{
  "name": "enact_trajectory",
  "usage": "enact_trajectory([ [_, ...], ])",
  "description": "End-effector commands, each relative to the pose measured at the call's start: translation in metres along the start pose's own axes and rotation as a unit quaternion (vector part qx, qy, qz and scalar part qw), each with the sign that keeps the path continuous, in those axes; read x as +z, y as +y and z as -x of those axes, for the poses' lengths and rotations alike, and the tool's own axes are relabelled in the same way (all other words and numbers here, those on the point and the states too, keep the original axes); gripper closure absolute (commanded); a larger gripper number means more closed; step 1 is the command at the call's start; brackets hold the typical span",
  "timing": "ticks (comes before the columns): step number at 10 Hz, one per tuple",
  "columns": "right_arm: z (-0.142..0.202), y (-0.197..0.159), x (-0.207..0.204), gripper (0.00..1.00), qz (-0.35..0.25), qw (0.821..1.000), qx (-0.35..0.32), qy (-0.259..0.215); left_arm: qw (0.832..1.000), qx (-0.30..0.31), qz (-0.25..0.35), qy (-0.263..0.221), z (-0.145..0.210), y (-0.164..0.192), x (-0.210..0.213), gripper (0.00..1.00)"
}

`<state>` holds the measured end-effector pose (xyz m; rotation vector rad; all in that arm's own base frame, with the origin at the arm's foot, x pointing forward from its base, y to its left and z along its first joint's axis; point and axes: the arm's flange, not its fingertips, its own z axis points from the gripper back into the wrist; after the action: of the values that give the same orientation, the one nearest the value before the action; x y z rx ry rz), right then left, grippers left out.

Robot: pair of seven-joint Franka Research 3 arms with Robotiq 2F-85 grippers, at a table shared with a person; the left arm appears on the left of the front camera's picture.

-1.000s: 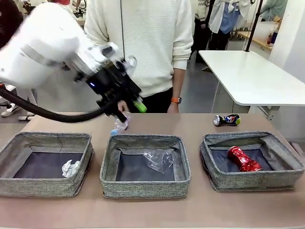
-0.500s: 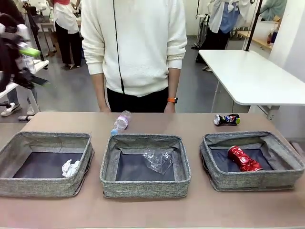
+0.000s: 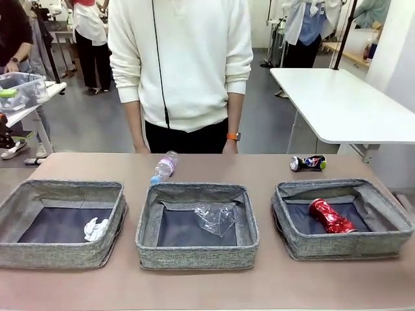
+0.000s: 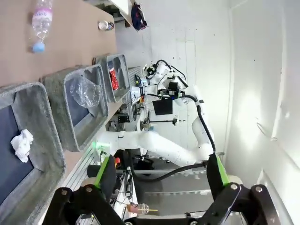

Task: Sort the waste into the appropriate baskets.
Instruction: Place the picked waste into the Fabric basket indicated by the person, then pick up the waste item pointed out by the person.

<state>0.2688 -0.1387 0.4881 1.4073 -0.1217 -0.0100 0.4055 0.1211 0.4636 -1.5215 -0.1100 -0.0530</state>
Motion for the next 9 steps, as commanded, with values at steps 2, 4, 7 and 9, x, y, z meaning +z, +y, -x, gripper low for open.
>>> enact_trajectory([
  [2,-0.0006,0.0018,-0.0015,0.0,-0.004,1.0,0.006,-0.005,1.0,-0.024,-0.005,-0.003,-0.01,-0.0123,0.0072,0.0],
  [4,-0.0006,0.0018,-0.0015,0.0,-0.004,1.0,0.006,-0.005,1.0,-0.024,-0.005,-0.003,-0.01,-0.0123,0.0072,0.0],
  [7,-0.0006,0.0018,-0.0015,0.0,-0.004,1.0,0.006,-0.005,1.0,-0.024,-0.005,-0.003,-0.01,-0.0123,0.0072,0.0],
  [9,-0.0006,0.0018,-0.0015,0.0,-0.004,1.0,0.006,-0.005,1.0,-0.024,-0.005,-0.003,-0.01,-0.0123,0.0072,0.0],
])
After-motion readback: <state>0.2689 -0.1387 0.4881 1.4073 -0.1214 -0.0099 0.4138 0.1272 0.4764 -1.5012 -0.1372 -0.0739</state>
